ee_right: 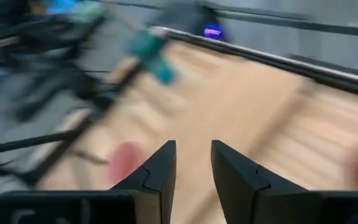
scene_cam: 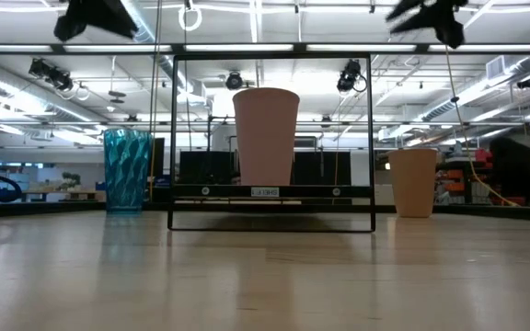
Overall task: Stack small to large cups/mugs on shelf
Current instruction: Put the brown cup on the shelf
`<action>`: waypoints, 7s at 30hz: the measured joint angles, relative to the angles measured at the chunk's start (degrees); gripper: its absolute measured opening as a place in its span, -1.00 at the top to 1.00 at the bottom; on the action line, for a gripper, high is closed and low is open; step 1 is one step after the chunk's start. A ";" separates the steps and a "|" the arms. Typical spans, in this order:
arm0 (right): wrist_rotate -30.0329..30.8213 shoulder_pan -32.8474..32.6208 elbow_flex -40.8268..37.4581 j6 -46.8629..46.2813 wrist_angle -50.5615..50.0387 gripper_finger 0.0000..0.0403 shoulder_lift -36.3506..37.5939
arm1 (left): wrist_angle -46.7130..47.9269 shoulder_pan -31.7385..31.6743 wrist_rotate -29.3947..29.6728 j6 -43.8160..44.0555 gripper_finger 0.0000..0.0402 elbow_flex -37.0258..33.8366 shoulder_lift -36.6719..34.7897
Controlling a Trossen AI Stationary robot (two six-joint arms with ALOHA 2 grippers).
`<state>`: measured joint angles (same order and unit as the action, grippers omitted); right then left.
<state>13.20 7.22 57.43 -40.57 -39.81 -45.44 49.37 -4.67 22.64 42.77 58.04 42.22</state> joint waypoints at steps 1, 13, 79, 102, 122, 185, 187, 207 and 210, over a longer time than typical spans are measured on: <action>0.12 2.24 1.67 -0.17 -3.69 0.46 -0.63 | -0.02 0.79 -0.07 1.37 0.63 -1.53 0.03; -4.34 29.81 17.65 11.72 -28.55 0.46 -13.98 | -5.74 16.13 -3.19 15.11 0.66 -13.99 0.11; -14.59 45.86 4.15 24.01 -22.15 0.95 -35.30 | 6.41 30.03 4.85 27.23 0.69 -15.35 0.15; -15.25 32.86 35.65 20.65 -31.90 0.99 -34.79 | 6.47 29.97 8.71 25.56 0.76 -15.35 0.13; -16.82 17.98 61.88 26.09 -42.52 0.99 -62.87 | 7.43 27.29 14.93 25.55 0.80 -14.36 0.02; -18.20 13.23 61.85 27.01 -37.24 0.99 -72.88 | 31.26 -54.91 -21.82 -29.89 0.26 27.21 44.27; -18.20 13.17 61.85 26.57 -37.08 0.99 -72.88 | 31.15 -55.63 -21.50 -30.82 0.28 26.89 45.19; -16.87 12.72 60.94 21.53 -37.33 0.99 -73.06 | 27.83 -57.74 -23.20 -30.98 0.29 23.66 45.74; -16.67 12.72 60.70 21.24 -37.11 0.99 -73.06 | 26.58 -57.41 -23.97 -30.70 0.28 23.63 45.73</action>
<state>-3.47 19.94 118.13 -19.34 -76.92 -118.50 75.95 -62.08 -1.32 12.08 81.67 87.94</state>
